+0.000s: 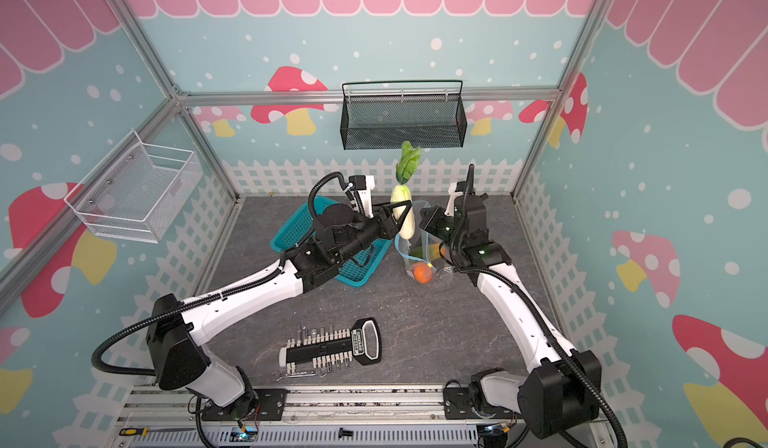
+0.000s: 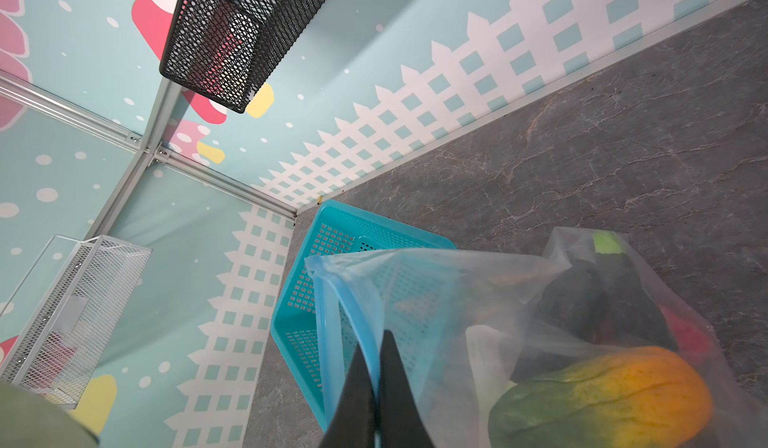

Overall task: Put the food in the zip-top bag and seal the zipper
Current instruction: 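Lift the radish with the left gripper and carry it over the bag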

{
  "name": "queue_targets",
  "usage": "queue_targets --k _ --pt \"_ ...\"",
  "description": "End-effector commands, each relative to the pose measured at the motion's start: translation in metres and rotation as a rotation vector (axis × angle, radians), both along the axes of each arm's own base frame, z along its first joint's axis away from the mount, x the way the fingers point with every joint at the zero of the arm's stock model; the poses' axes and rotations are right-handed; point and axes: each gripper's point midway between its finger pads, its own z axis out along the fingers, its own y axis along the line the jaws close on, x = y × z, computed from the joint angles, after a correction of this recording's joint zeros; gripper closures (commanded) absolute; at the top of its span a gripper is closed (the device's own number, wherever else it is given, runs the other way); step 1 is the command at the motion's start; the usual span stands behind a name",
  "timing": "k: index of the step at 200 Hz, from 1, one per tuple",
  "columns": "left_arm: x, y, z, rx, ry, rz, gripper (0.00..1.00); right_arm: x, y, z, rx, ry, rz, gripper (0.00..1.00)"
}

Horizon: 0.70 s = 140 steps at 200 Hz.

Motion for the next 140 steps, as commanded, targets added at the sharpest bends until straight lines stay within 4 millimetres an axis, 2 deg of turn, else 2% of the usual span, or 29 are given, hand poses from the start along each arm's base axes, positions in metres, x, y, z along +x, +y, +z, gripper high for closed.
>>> queue_targets --k 1,57,140 --pt "0.006 -0.004 -0.002 -0.013 -0.052 0.033 0.78 -0.005 0.000 0.029 0.043 -0.064 0.003 0.98" --pt "0.016 -0.019 -0.025 0.026 -0.036 0.027 0.78 -0.009 -0.003 0.038 0.047 -0.084 -0.004 0.98" --pt "0.019 -0.022 -0.056 0.088 0.002 0.041 0.77 -0.012 -0.004 0.040 0.053 -0.093 -0.006 0.98"
